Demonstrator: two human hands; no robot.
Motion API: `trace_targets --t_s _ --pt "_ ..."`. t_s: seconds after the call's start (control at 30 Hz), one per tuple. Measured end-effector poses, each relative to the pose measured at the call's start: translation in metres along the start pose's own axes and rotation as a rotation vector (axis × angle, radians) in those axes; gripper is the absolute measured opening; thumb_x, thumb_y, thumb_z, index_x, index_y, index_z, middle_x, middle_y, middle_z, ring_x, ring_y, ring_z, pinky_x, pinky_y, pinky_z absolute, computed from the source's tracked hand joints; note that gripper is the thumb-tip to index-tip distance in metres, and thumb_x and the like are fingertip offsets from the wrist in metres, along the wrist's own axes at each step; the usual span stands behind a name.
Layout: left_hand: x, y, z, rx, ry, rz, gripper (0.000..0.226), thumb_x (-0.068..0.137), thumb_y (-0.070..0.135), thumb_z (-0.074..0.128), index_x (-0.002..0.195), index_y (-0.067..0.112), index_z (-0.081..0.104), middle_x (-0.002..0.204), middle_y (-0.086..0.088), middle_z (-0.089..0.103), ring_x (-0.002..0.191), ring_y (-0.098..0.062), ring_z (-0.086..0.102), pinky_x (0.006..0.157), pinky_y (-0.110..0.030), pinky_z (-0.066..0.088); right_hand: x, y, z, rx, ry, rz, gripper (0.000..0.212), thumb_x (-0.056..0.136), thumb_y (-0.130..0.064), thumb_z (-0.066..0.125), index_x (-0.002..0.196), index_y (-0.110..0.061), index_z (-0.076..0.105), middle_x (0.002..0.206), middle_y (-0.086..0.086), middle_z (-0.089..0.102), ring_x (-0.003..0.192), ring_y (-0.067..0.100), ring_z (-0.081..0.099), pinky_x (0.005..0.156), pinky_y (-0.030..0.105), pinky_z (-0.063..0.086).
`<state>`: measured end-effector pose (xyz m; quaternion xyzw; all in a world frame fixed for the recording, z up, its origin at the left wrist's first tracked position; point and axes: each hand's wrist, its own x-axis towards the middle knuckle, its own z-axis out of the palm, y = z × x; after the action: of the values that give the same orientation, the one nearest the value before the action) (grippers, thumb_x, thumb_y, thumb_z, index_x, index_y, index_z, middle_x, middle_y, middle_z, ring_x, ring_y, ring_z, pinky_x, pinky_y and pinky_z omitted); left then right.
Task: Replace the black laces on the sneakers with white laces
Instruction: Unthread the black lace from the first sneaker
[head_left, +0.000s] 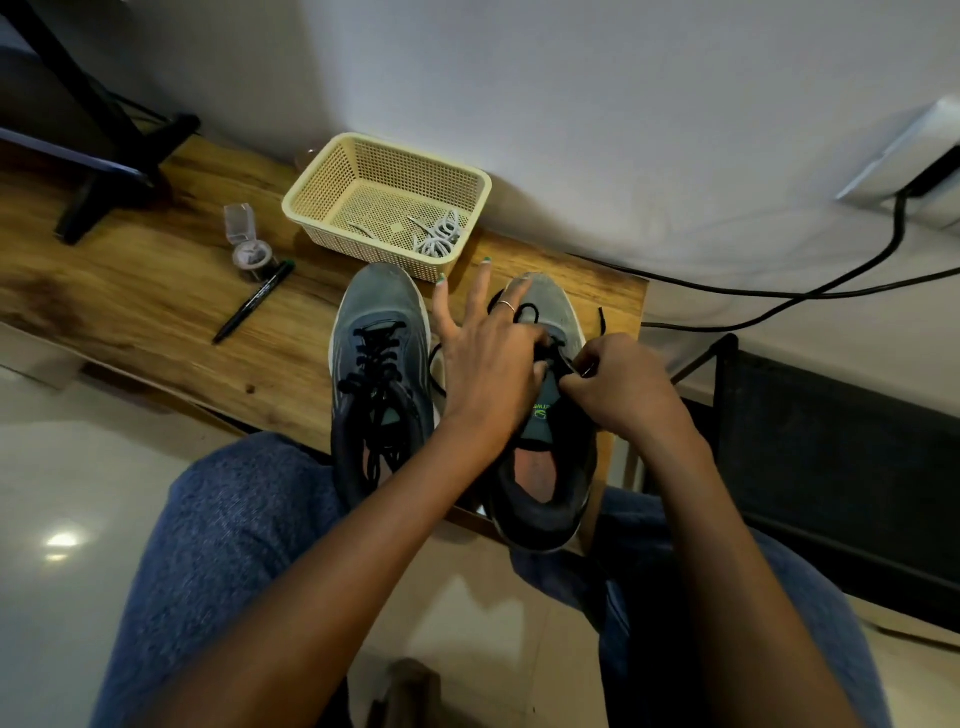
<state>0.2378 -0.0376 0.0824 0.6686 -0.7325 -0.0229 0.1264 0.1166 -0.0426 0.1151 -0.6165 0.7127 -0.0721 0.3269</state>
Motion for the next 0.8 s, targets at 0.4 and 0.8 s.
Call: trace_targets --t_s 0.4,0.8 --pt "0.007 -0.001 0.004 -0.560 0.305 -0.331 0.004 0.094 0.022 0.056 0.093 0.021 0.060 0.146 0.004 0.043 0.140 -0.016 0.031 0.113 -0.057 -0.003 -0.001 0.003 -0.009 0.074 0.004 0.017 0.012 0.085 -0.016 0.065 0.090 -0.004 0.066 0.093 0.015 0.066 0.089 0.030 0.064 0.080 0.049 0.056" --pt "0.003 0.002 0.000 -0.128 0.058 -0.025 0.035 0.081 0.043 0.065 0.116 0.037 0.064 0.150 0.006 0.040 0.147 -0.021 0.012 0.106 -0.049 -0.026 0.000 0.003 -0.004 0.054 -0.037 0.017 0.012 0.086 -0.018 0.066 0.092 -0.008 0.063 0.096 0.012 0.063 0.088 0.026 0.063 0.078 0.044 0.057"
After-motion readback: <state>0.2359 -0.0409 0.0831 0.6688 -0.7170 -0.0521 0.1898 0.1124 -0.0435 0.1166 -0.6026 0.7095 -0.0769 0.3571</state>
